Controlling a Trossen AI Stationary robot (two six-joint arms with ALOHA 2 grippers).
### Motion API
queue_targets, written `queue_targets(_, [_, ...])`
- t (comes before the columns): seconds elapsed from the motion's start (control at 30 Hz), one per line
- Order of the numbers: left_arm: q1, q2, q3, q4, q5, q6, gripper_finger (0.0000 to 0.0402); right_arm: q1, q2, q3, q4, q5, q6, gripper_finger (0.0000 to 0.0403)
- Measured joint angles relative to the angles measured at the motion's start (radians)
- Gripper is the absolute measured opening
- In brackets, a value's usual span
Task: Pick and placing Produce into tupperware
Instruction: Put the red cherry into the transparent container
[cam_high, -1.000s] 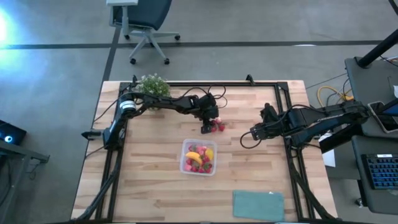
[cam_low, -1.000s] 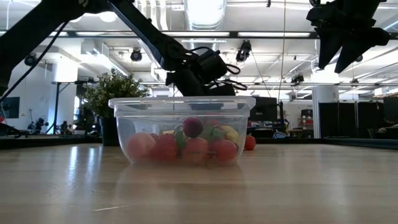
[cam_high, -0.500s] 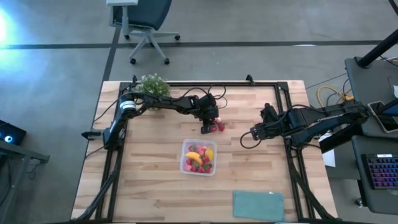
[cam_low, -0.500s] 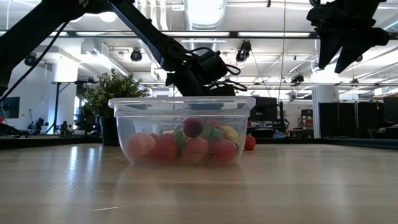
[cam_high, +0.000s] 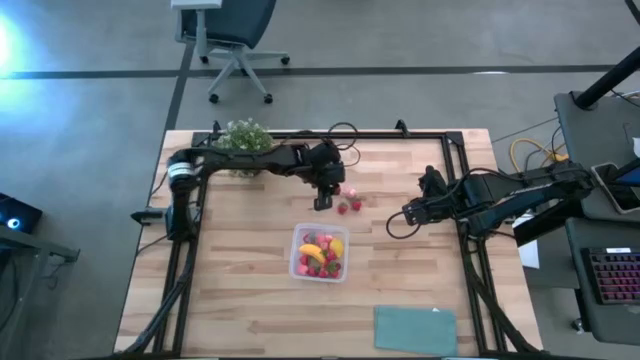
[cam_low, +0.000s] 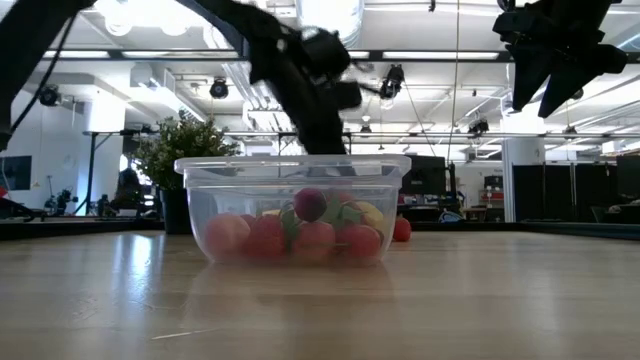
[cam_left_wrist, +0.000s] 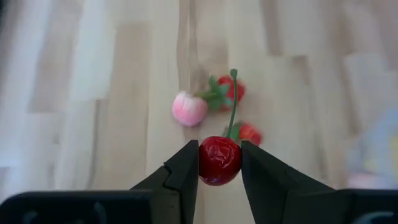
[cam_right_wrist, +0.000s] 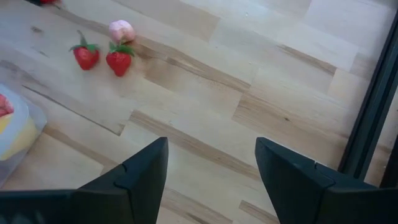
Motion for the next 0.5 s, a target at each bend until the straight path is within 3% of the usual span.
queue_targets(0.27, [-0.061, -0.167, -0.013, -0.073, 0.020, -0.154, 0.0092, 0.000, 0.000, -0.001, 0.006, -0.013, 0.046, 0.0233])
queue_targets(0.5, [-0.207, -0.199, -0.049, -0.122, 0.062, -0.459, 0.0092, 0.000, 0.000, -0.003, 0.016, -0.037, -0.062, 0.0233])
